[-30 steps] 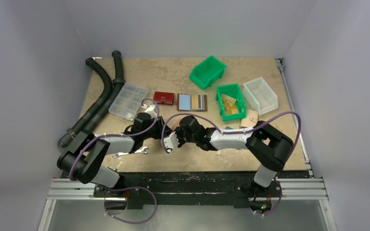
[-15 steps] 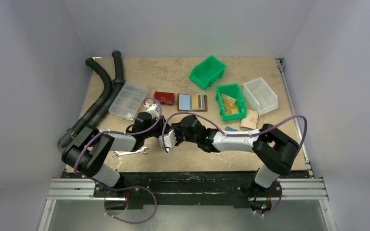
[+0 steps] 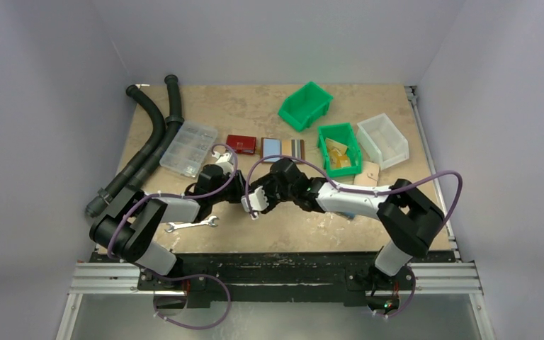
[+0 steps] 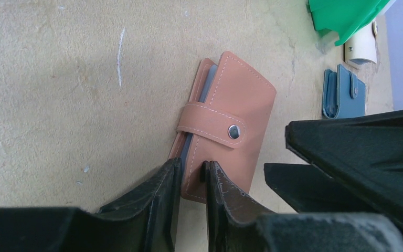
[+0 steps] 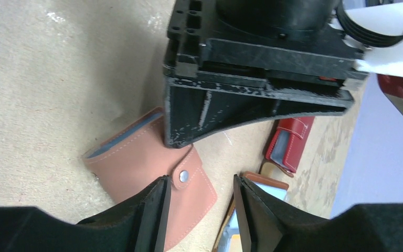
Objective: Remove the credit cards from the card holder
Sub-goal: Open the card holder at the center of the board.
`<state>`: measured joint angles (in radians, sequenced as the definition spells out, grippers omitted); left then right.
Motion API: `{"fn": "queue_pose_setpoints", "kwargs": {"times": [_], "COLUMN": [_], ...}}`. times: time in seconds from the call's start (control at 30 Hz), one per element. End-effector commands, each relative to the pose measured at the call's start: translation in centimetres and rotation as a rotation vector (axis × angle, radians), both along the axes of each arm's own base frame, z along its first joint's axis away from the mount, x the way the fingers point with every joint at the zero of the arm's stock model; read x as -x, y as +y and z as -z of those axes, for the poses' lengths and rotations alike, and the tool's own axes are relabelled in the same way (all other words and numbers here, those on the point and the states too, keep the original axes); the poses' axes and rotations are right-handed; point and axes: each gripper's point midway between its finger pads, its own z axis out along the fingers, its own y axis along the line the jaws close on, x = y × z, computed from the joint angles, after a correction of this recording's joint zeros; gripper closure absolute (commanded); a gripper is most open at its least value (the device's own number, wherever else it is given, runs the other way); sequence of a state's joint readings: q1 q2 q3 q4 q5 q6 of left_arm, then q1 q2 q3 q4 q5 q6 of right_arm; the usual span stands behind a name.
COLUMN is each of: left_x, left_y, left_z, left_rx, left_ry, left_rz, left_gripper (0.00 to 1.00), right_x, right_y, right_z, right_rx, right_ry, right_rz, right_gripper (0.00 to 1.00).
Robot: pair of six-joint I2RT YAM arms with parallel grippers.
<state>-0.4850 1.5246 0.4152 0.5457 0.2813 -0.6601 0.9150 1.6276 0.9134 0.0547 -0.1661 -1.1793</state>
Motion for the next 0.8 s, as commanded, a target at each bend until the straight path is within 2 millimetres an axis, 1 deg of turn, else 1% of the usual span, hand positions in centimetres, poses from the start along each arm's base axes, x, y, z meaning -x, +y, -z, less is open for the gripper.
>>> {"fn": "queue_pose_setpoints", "kwargs": {"times": [0.0, 0.07, 0.27, 0.43, 0.57, 0.63, 0.7, 0.77], "left_x": [4.0, 3.9, 4.0, 4.2, 4.3, 4.3, 4.4, 4.5], "left_y": [1.9, 1.8, 1.6, 1.2, 1.0, 0.9, 0.9, 0.9], "left_z": [4.9, 4.9, 4.9, 5.1, 5.3, 5.4, 5.6, 5.7], "left_rx": [-0.140, -0.137, -0.133, -0.129, -0.132, -0.131, -0.132, -0.136], "left_ry": [0.167, 0.166, 0.168, 0.170, 0.174, 0.175, 0.178, 0.182], "left_rz": [0.051, 0.057, 0.074, 0.093, 0.105, 0.108, 0.110, 0.113], "left_gripper": [0.75, 0.75, 0.75, 0.76, 0.76, 0.76, 0.76, 0.76], "right_x": [0.4, 0.0, -1.2, -2.4, -3.0, -3.2, -3.1, -3.3], "right_y": [0.7, 0.8, 0.7, 0.6, 0.3, 0.1, 0.0, -0.4], "right_z": [0.3, 0.5, 1.3, 1.7, 2.0, 2.3, 2.9, 3.4], "right_rx": [0.002, -0.002, -0.003, -0.005, 0.000, 0.015, 0.038, 0.067], "right_ry": [0.012, 0.008, -0.009, -0.045, -0.075, -0.086, -0.088, -0.093], "right_rz": [-0.043, -0.023, 0.042, 0.102, 0.130, 0.135, 0.126, 0.131], "right_gripper": [0.43, 0.42, 0.42, 0.42, 0.44, 0.48, 0.57, 0.69]}}
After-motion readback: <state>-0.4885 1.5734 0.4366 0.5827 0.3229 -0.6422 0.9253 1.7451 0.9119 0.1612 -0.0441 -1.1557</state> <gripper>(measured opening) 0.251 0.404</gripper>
